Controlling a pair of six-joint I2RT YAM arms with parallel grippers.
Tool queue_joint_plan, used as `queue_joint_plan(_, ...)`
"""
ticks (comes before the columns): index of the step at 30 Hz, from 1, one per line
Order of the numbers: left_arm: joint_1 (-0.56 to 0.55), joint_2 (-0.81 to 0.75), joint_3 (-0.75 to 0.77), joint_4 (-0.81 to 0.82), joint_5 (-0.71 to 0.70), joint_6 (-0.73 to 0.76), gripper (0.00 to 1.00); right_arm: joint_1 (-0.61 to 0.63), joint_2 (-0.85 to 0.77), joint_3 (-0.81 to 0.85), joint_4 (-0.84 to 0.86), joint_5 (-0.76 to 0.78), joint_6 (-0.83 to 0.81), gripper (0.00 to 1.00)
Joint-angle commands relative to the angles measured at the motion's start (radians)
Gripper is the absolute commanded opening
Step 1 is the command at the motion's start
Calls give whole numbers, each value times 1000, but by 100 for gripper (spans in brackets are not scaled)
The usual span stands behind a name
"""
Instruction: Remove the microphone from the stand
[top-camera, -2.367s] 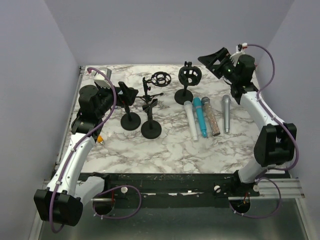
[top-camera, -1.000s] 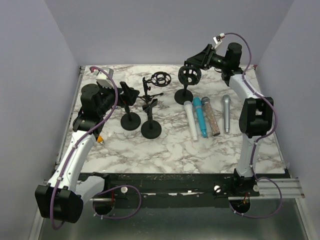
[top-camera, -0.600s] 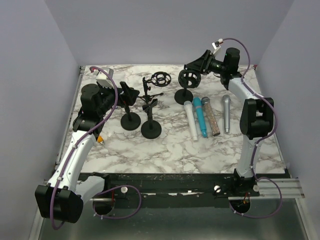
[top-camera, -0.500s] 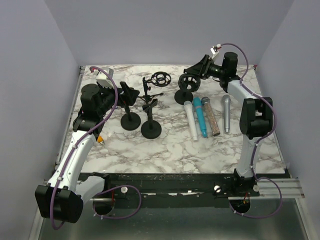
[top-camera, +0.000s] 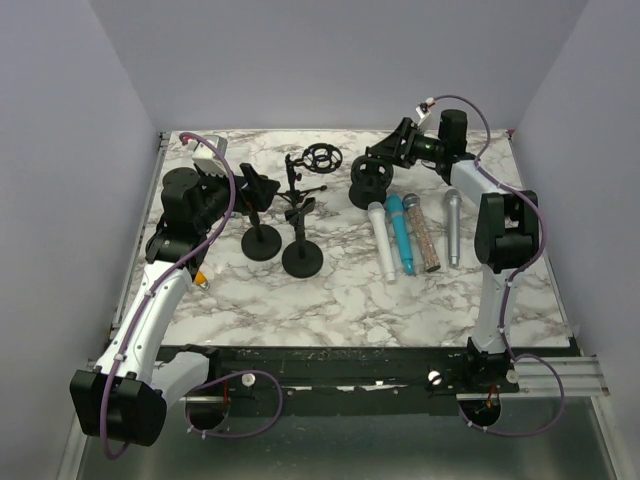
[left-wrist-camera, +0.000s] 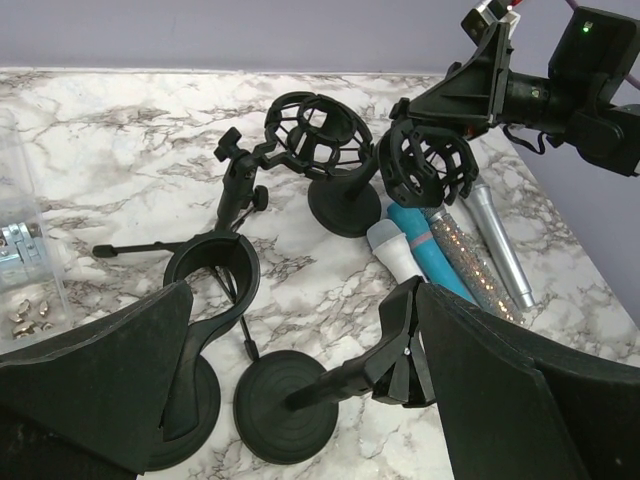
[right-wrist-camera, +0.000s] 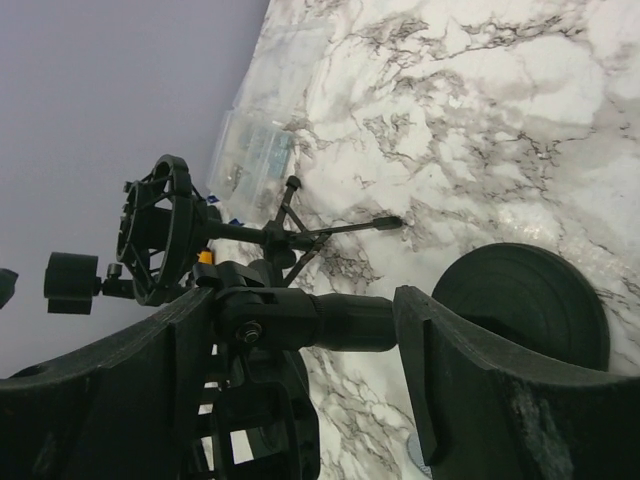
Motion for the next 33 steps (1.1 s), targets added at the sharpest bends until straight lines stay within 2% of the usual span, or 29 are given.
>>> queue_joint_plan(1,7,0,31,26,27,-8,98,-2,2,47,-150,118,-67,80)
queue_joint_plan(5,7,0,31,27,28,-7,98,-2,-48,95,-222,171,-71,96)
queue_joint_plan(7,7,-4,30,27,29,-7,98,-2,-60,139,-285,204,-86,100)
queue_joint_plan(11,7,-16,29,26,27,0,98,-2,-100,201,-427,319,-126,100)
queue_joint_plan(16,7,-24,31,26,29,7,99,-2,-218,141,-498,416,-172,100)
queue_joint_plan(19,5,-29,31,30,45,6,98,5,-321,54,-523,459,-198,100)
queue_joint_plan(25,-17,-62,22,40,44,21,98,59,-581,-225,-518,519,-233,100)
queue_joint_plan(33,-126,-171,5,41,-30,148,99,115,-1011,-613,-523,526,-233,100)
